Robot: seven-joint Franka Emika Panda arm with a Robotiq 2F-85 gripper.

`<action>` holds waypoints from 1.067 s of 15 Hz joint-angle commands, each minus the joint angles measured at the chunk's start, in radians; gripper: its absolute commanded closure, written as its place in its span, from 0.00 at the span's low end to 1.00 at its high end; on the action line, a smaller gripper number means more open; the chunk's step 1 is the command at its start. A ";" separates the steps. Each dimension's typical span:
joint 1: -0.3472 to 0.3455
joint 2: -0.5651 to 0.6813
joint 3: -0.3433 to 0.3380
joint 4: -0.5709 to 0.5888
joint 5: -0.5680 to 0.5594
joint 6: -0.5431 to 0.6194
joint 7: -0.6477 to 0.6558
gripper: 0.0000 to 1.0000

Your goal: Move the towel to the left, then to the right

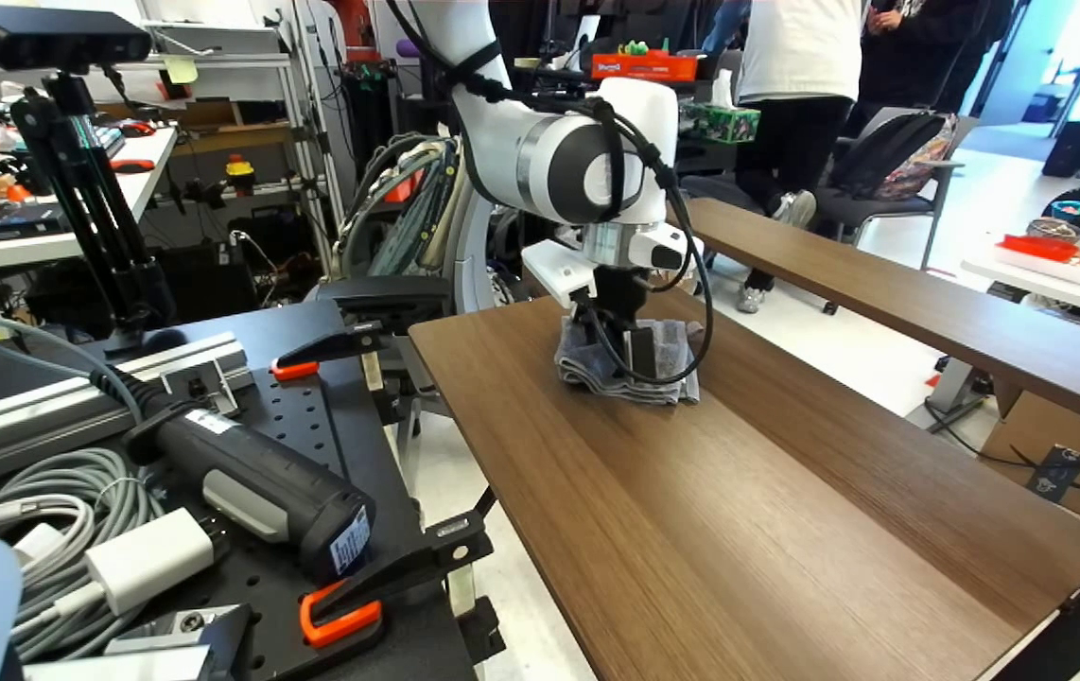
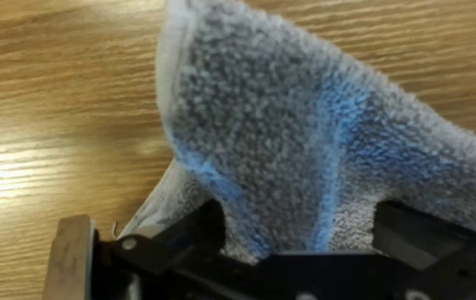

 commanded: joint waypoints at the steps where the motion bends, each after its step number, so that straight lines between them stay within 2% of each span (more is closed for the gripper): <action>1: 0.014 -0.048 0.018 -0.070 -0.012 -0.015 0.023 0.00; 6: 0.059 -0.228 0.008 -0.262 -0.038 0.033 0.042 0.00; 9: 0.055 -0.333 0.019 -0.347 -0.036 0.050 0.039 0.00; 16: -0.028 -0.401 0.089 -0.357 0.007 0.056 -0.013 0.00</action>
